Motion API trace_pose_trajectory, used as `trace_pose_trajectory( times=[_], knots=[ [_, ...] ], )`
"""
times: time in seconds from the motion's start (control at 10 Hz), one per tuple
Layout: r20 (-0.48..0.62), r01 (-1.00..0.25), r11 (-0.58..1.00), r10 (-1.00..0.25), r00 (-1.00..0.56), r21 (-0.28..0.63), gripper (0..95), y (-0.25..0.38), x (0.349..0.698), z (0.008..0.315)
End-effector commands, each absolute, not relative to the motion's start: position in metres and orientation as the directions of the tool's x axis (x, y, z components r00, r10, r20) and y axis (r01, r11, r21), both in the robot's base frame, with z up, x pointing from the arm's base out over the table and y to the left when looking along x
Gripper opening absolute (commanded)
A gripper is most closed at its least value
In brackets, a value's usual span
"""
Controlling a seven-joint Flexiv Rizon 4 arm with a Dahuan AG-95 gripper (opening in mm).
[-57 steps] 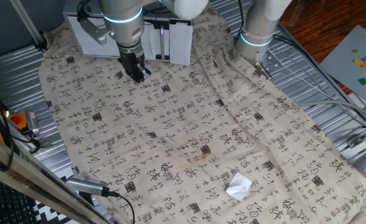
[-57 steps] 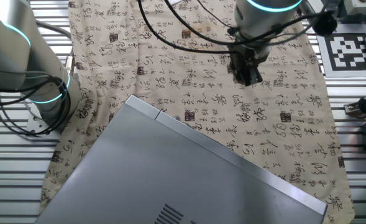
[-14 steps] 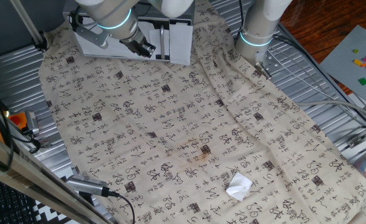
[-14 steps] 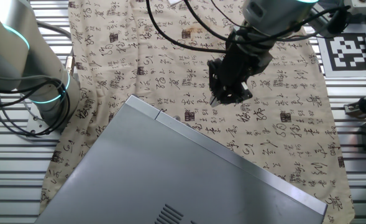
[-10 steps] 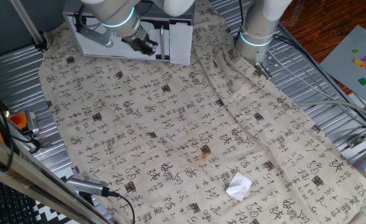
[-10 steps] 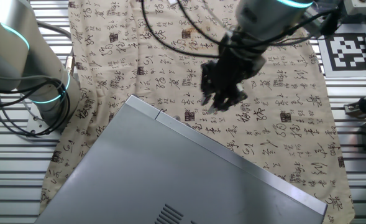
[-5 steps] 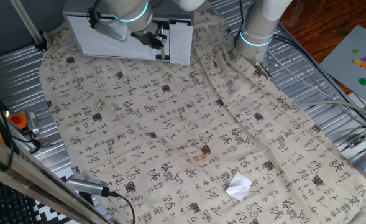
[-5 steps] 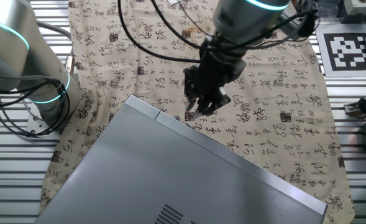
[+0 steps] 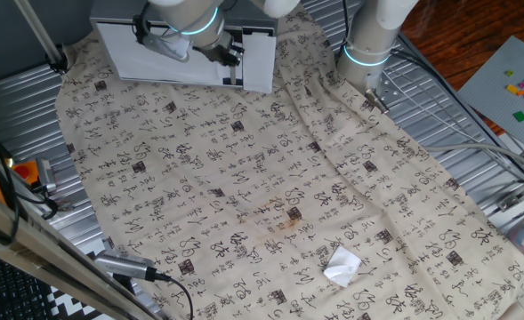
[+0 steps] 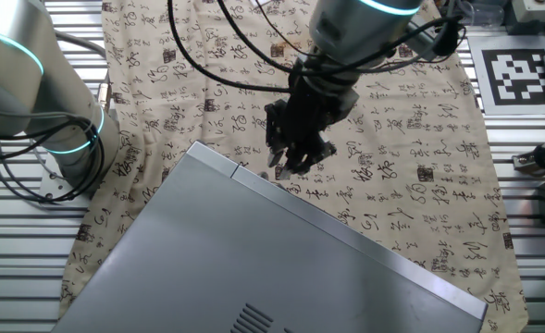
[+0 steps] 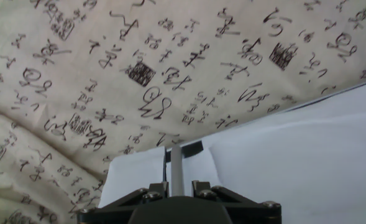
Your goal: Open the microwave door
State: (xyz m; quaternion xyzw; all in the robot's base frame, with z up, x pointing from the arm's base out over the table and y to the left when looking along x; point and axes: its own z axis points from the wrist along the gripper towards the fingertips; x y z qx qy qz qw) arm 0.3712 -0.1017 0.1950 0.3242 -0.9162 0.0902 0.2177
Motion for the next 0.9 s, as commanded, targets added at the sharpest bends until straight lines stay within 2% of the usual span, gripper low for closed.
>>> trace_pose_trajectory(
  times=[0.1, 0.9],
  knots=[
    [0.471, -0.637, 0.77, -0.558, -0.684, -0.012, 19.0, -0.1057, 0.3677, 0.1956],
    [0.517, -0.646, 0.764, -0.555, -0.651, 0.007, 19.0, -0.1112, 0.3598, 0.1942]
  ],
)
